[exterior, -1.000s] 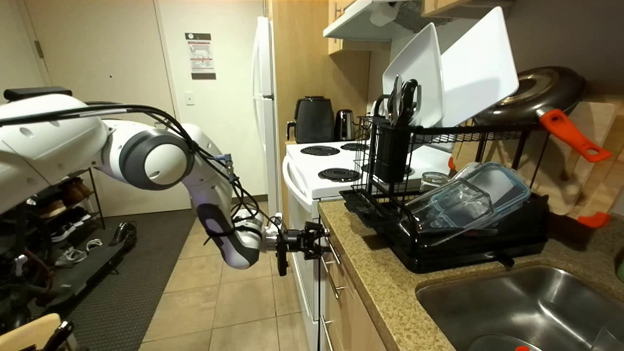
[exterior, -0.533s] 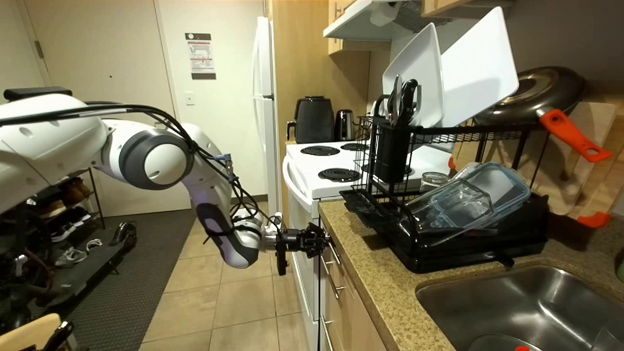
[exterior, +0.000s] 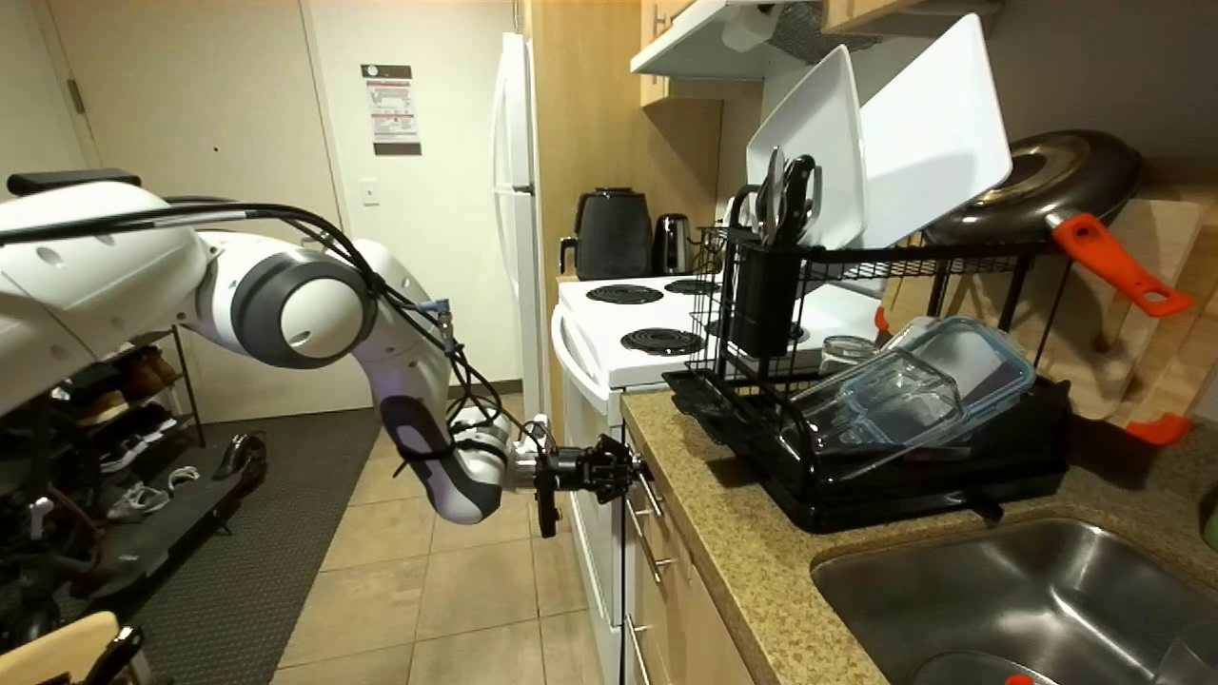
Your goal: Open the topmost drawer on the right.
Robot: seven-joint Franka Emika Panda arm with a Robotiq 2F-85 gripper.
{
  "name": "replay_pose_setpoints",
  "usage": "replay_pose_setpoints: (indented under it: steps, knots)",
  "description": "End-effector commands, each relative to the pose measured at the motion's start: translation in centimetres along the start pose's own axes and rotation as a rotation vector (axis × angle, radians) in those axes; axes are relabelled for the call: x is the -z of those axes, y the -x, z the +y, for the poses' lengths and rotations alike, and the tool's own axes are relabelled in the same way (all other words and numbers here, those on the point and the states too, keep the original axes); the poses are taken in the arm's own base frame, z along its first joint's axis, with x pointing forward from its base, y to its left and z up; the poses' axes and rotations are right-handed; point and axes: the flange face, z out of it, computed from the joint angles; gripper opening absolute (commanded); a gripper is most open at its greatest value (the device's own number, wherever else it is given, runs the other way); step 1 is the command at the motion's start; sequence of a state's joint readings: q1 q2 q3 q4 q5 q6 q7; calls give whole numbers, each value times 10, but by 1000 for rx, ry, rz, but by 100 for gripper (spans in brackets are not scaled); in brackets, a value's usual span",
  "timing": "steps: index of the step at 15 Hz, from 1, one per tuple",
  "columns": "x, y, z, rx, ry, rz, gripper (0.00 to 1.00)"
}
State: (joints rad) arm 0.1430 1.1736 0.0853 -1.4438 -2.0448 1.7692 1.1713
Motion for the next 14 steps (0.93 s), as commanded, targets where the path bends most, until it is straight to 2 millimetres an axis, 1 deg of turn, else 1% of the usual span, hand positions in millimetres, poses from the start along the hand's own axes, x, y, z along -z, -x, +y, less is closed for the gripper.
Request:
replay_pose_setpoints:
  steps: [1, 7, 8, 10, 11, 12, 14]
  knots:
    - [39, 12, -6, -11, -42, 33, 4]
    - [89, 29, -4, -2, -53, 91, 4]
    - [95, 32, -4, 1, -58, 106, 4]
    - [115, 40, -3, 7, -69, 129, 4]
    - [126, 45, -3, 5, -71, 141, 41]
    - [137, 49, -2, 6, -79, 156, 42]
    - [159, 57, -2, 12, -102, 197, 53]
